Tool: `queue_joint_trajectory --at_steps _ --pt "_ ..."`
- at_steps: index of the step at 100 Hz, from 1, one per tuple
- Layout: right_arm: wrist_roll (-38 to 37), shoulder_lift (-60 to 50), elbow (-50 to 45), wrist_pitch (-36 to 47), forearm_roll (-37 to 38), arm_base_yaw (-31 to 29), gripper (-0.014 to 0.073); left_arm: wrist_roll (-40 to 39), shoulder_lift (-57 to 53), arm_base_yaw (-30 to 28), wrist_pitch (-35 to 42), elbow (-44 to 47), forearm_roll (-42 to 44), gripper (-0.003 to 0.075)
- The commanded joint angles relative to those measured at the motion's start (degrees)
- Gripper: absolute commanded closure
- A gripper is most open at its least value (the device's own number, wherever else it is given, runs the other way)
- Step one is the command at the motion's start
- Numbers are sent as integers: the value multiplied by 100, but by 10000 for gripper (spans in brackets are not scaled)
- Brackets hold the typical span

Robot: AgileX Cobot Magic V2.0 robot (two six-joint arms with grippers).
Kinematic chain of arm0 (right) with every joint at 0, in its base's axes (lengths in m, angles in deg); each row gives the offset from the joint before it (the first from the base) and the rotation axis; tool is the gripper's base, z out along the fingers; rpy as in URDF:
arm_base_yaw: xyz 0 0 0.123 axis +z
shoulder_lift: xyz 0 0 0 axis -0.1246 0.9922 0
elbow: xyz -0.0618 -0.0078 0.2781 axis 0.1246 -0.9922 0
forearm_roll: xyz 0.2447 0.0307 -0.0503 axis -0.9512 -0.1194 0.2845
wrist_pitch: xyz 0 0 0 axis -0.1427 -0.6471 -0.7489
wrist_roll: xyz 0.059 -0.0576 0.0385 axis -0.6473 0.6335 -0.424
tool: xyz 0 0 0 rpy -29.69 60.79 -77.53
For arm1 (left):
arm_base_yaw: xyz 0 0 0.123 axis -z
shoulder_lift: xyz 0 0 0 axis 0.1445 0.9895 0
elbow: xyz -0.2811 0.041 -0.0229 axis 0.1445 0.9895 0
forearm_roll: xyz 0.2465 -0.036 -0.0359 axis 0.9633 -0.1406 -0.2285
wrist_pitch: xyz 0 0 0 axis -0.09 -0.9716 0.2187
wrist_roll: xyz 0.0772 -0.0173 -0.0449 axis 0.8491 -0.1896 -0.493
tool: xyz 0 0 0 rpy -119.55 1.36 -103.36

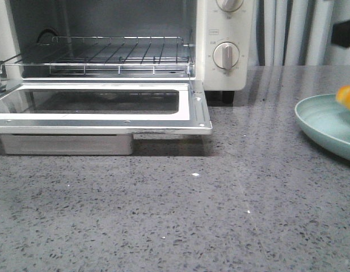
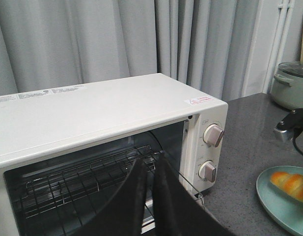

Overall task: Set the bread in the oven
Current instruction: 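Grasp the striped bread roll with the right gripper and lift it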

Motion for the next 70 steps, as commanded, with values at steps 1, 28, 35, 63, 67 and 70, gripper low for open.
queue_joint_trajectory --at_steps 1,28,35,63,67,70 --pt "144 -537 175 -431 126 -34 666 -6 13 -35 334 -203 -45 740" --pt "738 -1335 435 -431 -125 427 666 -6 13 -35 285 -203 -45 740" --pt "864 -1406 663 -431 -257 606 666 -6 13 -35 248 -203 -45 740" --pt "1090 -1369 1403 -431 -468 1572 666 -6 13 -35 113 -203 -45 740" --pt "1090 -1326 1482 -431 -468 1683 666 -6 13 -35 113 -203 -45 740" --pt "1101 -1295 1535 -431 -468 1780 666 -6 13 -35 113 -203 -45 740"
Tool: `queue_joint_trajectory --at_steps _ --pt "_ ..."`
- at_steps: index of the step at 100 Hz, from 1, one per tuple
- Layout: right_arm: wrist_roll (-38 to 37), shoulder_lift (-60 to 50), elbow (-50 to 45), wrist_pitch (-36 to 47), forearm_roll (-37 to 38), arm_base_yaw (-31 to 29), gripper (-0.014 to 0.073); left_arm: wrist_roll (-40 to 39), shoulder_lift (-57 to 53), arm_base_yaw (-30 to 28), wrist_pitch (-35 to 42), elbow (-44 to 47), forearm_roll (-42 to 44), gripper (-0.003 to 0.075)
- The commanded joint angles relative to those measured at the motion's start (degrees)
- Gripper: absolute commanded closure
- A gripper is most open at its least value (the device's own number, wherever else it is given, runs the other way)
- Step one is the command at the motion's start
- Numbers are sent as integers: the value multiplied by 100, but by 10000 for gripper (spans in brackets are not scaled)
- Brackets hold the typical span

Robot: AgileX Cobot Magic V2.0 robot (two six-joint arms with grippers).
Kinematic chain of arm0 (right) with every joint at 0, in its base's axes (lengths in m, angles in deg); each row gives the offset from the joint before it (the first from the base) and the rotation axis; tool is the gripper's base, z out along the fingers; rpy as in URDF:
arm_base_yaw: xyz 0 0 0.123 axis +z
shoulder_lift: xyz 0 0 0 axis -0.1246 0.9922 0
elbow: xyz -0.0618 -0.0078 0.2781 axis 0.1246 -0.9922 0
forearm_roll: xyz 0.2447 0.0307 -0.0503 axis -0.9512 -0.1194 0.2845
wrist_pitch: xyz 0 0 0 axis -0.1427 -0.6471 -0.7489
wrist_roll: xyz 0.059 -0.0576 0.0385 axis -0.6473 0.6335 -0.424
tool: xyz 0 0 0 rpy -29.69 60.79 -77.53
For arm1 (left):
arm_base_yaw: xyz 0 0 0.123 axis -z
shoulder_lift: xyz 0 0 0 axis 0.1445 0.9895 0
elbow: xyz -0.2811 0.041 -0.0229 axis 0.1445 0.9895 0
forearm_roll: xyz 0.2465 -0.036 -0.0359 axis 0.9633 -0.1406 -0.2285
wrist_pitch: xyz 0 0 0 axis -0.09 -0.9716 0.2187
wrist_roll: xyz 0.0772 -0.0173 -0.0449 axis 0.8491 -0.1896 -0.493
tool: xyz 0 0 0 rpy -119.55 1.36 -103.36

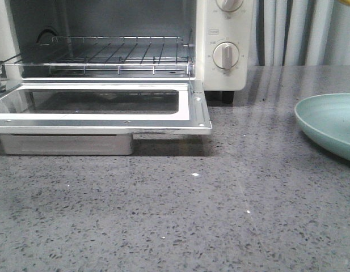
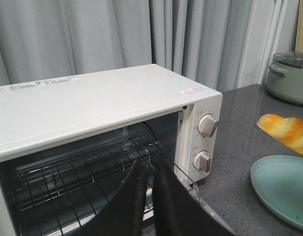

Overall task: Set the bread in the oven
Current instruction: 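Grasp the striped bread roll with the right gripper and lift it, then carry the bread roll with the right gripper into the open oven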

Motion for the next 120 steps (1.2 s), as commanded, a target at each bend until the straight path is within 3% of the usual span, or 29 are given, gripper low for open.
queue_joint_trajectory --at_steps 1,43,120 --pt "99 -50 341 -279 40 255 666 -6 13 -35 312 -203 -58 740" --pt "230 871 1189 -279 40 1190 666 -17 13 -35 296 -203 -131 740" --pt "725 2132 2464 -279 32 1215 666 -17 13 -35 283 -203 -131 740"
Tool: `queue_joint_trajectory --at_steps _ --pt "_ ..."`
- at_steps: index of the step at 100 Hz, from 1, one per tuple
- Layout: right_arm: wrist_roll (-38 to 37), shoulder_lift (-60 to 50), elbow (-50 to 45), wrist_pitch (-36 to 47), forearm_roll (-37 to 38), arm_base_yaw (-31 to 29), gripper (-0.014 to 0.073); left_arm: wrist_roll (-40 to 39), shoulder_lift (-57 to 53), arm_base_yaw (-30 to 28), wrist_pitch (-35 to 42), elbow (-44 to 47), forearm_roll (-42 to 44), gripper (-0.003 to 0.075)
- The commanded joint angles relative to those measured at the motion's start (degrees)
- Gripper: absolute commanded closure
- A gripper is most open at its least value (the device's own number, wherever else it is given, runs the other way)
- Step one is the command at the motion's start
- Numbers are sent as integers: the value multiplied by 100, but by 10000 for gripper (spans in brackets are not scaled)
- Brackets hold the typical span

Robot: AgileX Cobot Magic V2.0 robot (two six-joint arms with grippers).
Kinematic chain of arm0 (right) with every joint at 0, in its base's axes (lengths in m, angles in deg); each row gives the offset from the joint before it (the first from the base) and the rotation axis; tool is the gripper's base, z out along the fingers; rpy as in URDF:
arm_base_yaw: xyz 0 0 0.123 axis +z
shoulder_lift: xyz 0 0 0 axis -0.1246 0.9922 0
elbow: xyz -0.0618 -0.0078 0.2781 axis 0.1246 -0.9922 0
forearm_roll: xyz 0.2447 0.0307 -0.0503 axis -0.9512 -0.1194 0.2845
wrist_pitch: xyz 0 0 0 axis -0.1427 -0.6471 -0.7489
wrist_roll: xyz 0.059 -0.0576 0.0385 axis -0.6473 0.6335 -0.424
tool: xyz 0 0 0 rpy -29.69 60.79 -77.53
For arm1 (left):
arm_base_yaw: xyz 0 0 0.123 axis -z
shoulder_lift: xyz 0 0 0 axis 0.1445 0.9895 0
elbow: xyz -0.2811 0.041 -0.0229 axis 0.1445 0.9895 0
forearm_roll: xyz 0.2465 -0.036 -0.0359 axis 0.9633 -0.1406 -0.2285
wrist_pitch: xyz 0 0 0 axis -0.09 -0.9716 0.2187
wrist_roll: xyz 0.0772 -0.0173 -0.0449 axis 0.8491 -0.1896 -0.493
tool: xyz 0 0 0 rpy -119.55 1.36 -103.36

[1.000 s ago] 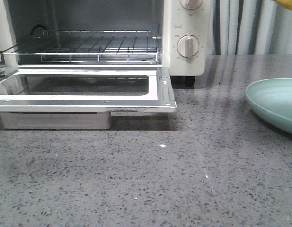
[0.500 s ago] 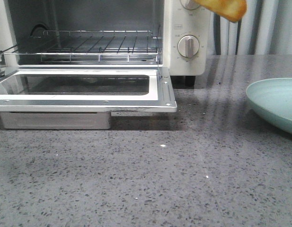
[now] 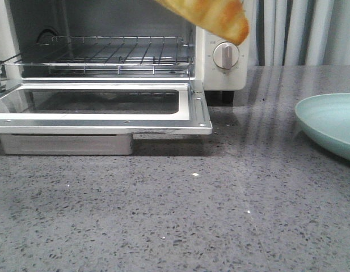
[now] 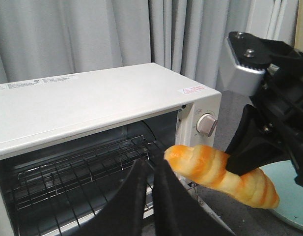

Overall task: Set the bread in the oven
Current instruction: 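Carry the bread roll with the right gripper into the open oven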

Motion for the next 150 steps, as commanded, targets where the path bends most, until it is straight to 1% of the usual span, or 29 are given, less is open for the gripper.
queue_joint_trajectory --at_steps 1,39,58,85,92,112,134,150 --pt "108 -109 331 -244 59 -6 666 -17 13 -35 317 -203 -112 740" --pt "175 497 855 -244 82 -6 666 -17 13 -35 317 -203 -112 740" --pt "175 646 910 -244 394 -6 666 -17 13 -35 317 -203 -112 740" --pt "243 908 1461 -244 809 -6 666 -17 13 -35 317 -203 -112 740" --pt "280 957 1529 -244 819 -6 666 -17 13 -35 317 -203 -112 740" --pt "308 1124 1651 -244 834 -6 666 -17 13 -35 317 -203 -112 740" --pt "308 1311 1651 -191 1043 -6 666 -17 13 -35 317 -203 -112 740" --pt "308 1351 1651 45 1165 -6 666 -17 13 -35 317 -203 -112 740"
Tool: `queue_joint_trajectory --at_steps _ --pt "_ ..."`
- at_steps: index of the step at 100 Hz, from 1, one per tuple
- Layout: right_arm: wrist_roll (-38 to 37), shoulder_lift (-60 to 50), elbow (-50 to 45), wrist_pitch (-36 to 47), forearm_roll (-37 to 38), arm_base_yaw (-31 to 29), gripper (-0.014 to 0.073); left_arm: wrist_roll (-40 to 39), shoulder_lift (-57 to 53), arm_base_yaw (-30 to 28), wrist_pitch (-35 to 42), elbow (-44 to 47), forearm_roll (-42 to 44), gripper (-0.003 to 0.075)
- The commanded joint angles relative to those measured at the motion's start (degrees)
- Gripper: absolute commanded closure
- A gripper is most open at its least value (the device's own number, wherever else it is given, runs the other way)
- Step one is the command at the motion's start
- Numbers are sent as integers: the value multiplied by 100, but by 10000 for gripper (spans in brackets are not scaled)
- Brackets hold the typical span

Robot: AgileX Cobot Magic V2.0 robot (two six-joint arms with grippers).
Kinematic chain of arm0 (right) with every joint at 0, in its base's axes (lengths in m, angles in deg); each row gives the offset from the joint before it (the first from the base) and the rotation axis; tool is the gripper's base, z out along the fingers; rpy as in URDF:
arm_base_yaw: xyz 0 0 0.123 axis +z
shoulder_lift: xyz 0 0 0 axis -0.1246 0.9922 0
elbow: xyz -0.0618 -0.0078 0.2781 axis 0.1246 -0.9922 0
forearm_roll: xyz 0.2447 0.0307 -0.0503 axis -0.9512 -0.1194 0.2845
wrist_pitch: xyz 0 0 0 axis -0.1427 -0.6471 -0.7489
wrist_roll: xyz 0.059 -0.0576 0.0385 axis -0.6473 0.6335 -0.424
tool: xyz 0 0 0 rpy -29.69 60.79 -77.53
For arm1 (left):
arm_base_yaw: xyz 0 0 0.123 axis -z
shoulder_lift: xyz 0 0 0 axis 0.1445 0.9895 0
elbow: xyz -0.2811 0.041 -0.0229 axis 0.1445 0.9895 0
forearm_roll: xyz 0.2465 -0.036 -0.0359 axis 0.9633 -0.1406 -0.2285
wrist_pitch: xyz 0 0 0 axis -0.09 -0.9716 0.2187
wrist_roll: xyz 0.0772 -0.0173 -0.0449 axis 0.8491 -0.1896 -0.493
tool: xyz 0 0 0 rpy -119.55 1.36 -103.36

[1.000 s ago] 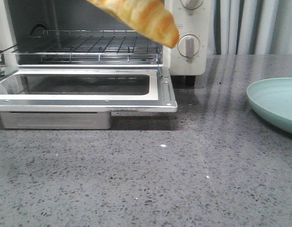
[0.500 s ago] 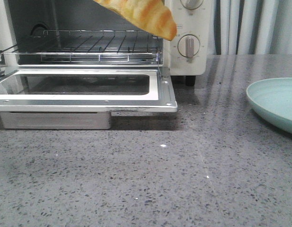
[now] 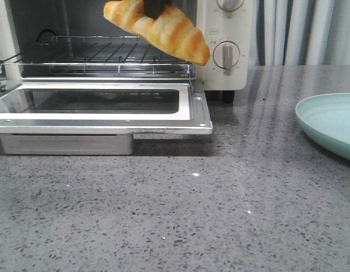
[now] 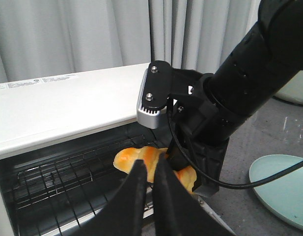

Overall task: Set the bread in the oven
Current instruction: 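Carry the bread roll with the right gripper into the open oven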

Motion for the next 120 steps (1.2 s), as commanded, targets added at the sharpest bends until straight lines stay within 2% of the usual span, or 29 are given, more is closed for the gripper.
queue_joint_trajectory --at_steps 1,107,114,120 --pt "71 -305 190 60 268 -6 666 -17 13 -35 317 -203 -102 740" --pt "71 -183 190 1094 38 -6 665 -17 13 -35 317 -203 -102 740" --pt "71 -183 190 1083 -10 -6 628 -17 13 -35 317 -203 -102 740" --pt "71 -183 190 1073 -82 -6 547 -17 13 -35 317 -203 -102 740"
